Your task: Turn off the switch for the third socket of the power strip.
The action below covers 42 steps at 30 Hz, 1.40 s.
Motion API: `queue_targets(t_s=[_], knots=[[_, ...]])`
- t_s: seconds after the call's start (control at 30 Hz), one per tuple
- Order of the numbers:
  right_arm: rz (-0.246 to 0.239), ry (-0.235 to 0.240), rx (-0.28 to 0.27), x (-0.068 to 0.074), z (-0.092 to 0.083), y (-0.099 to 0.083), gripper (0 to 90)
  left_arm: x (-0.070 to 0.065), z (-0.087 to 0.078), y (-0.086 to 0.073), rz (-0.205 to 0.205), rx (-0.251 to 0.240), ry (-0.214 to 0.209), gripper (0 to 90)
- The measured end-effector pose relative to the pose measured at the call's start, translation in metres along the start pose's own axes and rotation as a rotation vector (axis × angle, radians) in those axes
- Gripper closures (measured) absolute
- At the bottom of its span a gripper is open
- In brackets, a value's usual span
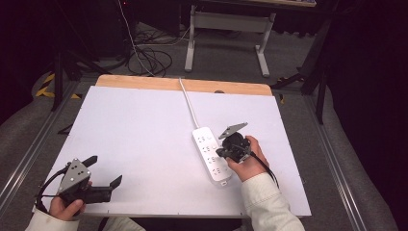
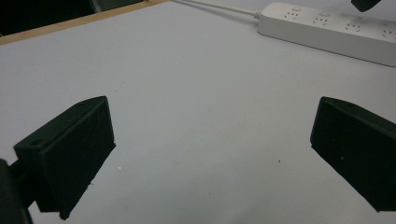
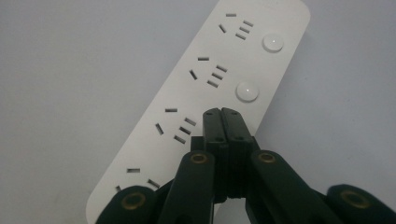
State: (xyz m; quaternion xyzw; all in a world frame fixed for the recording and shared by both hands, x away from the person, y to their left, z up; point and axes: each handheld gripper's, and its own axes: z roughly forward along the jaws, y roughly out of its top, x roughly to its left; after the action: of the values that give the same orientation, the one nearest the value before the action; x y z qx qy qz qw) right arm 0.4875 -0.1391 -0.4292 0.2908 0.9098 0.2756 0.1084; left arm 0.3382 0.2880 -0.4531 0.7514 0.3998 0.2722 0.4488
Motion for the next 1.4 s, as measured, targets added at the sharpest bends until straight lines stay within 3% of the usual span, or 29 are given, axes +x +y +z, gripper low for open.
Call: queue_targets(t_s=[0.3,1.0,1.4], knots=[[-0.001,-0.017,0.048,0.0009,0.007,-0.0003,90.0,0.0002,0.0002,0.0,0.0,0.001,-0.001,0.2],[-0.016,-0.034,0.049,0.0039,0.0094,-0.0028,90.0,0.0001,0.0008,0.0,0.005,0.006,0.002,0.2],[0.013,-0.017,0.055,0.001,0.0097,-0.0021,90.0,-0.0008,0.0019,-0.0002,0.0,0.007,0.002,0.2]])
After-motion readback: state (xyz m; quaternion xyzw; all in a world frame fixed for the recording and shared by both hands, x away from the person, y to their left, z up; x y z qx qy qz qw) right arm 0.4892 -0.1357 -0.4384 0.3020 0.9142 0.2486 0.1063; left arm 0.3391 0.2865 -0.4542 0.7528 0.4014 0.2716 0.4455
